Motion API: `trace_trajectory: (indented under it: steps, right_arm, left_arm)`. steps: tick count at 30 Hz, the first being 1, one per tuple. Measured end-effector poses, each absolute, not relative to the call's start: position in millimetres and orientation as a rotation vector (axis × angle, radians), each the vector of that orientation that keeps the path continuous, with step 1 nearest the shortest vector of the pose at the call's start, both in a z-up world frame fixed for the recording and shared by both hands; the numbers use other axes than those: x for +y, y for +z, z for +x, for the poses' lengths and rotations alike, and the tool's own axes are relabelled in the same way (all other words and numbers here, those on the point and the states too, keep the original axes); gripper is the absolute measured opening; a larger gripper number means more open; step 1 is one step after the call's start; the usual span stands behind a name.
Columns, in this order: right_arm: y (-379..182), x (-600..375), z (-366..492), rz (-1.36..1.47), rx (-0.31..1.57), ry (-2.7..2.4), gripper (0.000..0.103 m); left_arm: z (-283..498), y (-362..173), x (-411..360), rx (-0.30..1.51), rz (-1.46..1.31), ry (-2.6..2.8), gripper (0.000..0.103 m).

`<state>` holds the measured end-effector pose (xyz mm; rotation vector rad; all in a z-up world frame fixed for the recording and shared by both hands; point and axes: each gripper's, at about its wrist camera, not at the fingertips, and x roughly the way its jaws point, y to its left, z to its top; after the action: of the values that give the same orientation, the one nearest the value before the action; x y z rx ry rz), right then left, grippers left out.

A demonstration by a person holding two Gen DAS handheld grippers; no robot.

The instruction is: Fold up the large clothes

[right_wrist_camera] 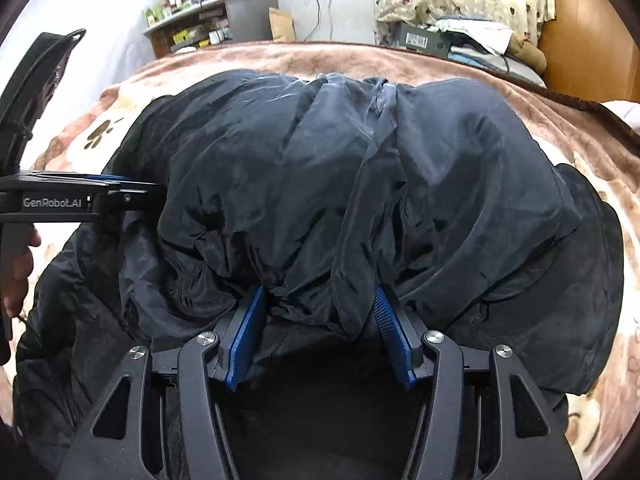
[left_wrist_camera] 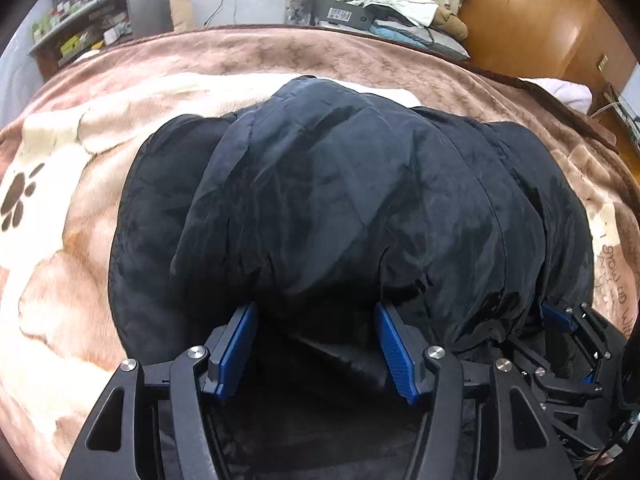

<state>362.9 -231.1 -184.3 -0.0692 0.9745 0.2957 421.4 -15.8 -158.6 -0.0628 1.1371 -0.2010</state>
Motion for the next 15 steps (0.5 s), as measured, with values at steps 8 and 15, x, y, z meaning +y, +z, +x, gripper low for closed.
trace_trajectory:
  steps: [8,15]
  right_arm:
    - [-111,-269,313,0.093,0.856,0.258,0.057]
    - [-36,-320,220,0.135,0.716,0.177,0.057]
  left_arm:
    - [351,-93,28,1.029,-0.129,-0.234,0.061]
    - [251,-34,94,0.958,-0.162,-0.167,0.065]
